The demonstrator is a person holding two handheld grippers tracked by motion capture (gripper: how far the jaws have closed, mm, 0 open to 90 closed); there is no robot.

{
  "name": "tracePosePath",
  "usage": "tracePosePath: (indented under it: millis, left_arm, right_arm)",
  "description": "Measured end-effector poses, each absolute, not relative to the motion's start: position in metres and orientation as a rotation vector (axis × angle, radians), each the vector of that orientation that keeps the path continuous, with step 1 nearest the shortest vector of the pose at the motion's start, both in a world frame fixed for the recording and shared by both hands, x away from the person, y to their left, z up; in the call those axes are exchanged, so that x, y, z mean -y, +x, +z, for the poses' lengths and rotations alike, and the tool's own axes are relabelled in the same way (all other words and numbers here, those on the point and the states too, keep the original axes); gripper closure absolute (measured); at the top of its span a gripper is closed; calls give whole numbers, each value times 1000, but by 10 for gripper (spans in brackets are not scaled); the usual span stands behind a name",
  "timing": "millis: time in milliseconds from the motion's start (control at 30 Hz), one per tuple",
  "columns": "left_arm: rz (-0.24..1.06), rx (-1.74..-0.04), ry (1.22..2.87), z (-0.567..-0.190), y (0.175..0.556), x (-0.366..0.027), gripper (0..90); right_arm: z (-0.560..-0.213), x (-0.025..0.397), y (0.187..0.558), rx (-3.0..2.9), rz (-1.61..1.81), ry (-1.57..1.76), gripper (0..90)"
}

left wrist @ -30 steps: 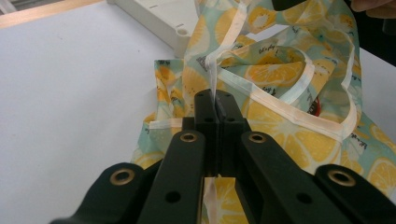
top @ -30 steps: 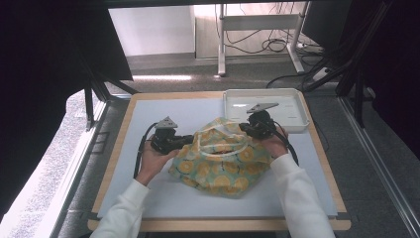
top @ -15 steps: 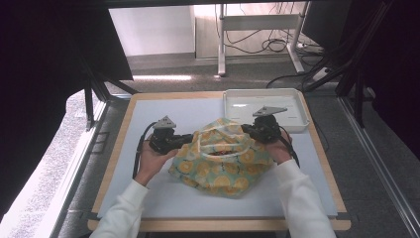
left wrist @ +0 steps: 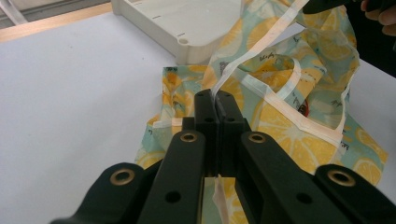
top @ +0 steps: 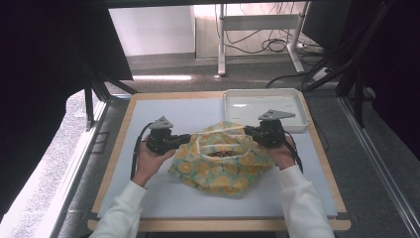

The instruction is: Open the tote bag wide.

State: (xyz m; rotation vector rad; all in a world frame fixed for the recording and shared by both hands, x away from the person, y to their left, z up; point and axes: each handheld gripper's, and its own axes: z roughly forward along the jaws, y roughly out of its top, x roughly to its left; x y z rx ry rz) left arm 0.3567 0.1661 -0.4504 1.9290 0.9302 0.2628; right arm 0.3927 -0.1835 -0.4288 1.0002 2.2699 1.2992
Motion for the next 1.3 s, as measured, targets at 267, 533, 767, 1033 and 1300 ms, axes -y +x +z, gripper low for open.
tracePosePath:
  millis: [267, 533, 767, 1033, 1300]
  left_arm:
    - [272, -926, 1937, -450, 353, -163, 900]
    - [273, -922, 1940, -449, 351, -162, 899]
    - [282, -923, 1933, -447, 348, -164, 900]
    - [277, -911, 1934, -444, 340, -164, 899]
    - [276, -914, 1939, -445, 331, -166, 899]
  right_arm:
    - [-423, 186, 383, -2244, 1322, 976, 888]
    - [-424, 189, 380, -2242, 1323, 975, 887]
    - [-422, 188, 373, -2242, 1332, 961, 887]
    - [-422, 191, 359, -2250, 1333, 953, 887]
    - [-422, 191, 350, -2257, 1353, 951, 887]
